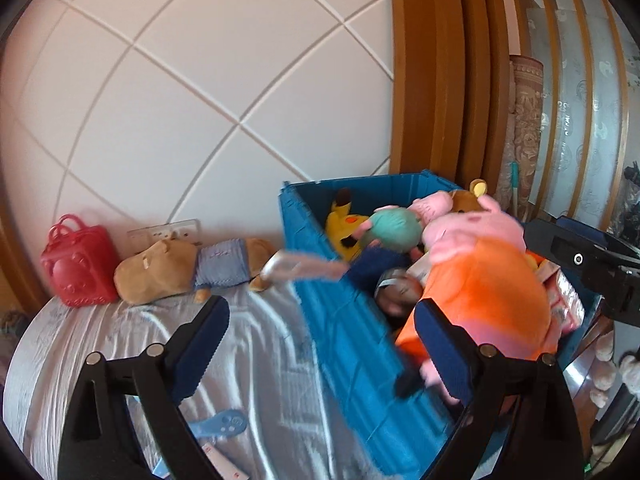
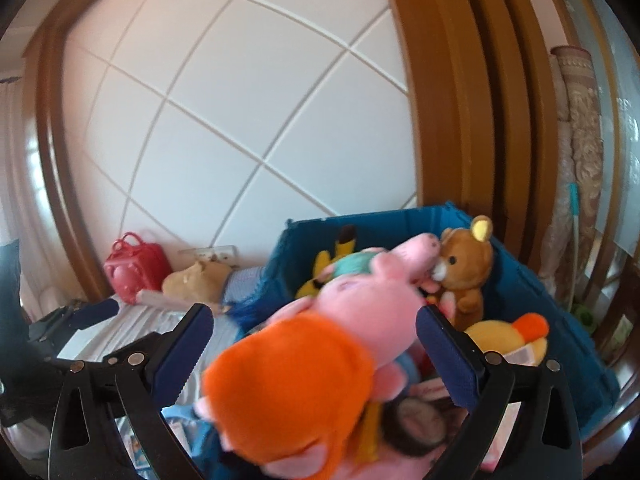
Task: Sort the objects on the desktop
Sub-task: 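Withdraw both open tools from the crate back over the bed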
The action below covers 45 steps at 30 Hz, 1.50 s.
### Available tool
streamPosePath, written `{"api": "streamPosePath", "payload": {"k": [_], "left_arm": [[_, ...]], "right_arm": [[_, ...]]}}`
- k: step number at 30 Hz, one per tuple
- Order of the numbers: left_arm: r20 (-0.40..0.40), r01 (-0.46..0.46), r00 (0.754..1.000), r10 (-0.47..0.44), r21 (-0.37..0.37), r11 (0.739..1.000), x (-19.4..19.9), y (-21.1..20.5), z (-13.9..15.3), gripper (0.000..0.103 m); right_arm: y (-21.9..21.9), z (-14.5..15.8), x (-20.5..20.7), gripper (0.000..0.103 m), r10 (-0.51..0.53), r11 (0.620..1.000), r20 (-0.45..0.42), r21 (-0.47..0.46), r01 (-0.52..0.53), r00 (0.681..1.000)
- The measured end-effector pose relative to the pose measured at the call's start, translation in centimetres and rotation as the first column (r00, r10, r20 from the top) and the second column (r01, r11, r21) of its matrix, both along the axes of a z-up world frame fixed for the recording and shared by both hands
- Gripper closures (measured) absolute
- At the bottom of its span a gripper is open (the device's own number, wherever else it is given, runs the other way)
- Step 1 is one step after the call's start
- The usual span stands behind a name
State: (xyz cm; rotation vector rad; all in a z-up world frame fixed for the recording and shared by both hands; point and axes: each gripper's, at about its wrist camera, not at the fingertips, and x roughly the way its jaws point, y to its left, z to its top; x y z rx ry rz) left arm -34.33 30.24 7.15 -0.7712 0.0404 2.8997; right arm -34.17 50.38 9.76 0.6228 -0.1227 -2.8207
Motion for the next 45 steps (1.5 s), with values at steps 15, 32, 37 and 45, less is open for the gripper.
{"api": "streamPosePath", "payload": {"k": [15, 32, 37, 45], "left_arm": [[0.045, -0.151, 0.988, 0.150, 0.006, 0.989, 5.5, -5.7, -1.6, 0.008], [0.088, -0.273, 0.958, 0.273, -0.010, 0.962, 9.1, -9.6, -3.7, 0.008], [0.102, -0.345, 0.934, 0.343, 0.007, 0.939, 11.6, -15.0, -5.7, 0.008], [0.179, -0.430, 0.883, 0.433, -0.062, 0.901, 13.7, -26.7, -11.5, 0.008]], "right_arm": [[-6.4, -2.2, 3.7, 0.000, 0.114, 0.993, 0.035, 0.018, -0.114, 0.993], [-9.9, -3.8, 5.4, 0.000, 0.203, 0.978, 0.048, 0.040, -0.205, 0.978], [-12.5, -3.7, 7.6, 0.000, 0.221, 0.975, -0.063, 0.023, -0.220, 0.973], [-20.3, -10.4, 5.6, 0.000, 0.338, 0.941, 0.111, -0.068, -0.332, 0.935]]}}
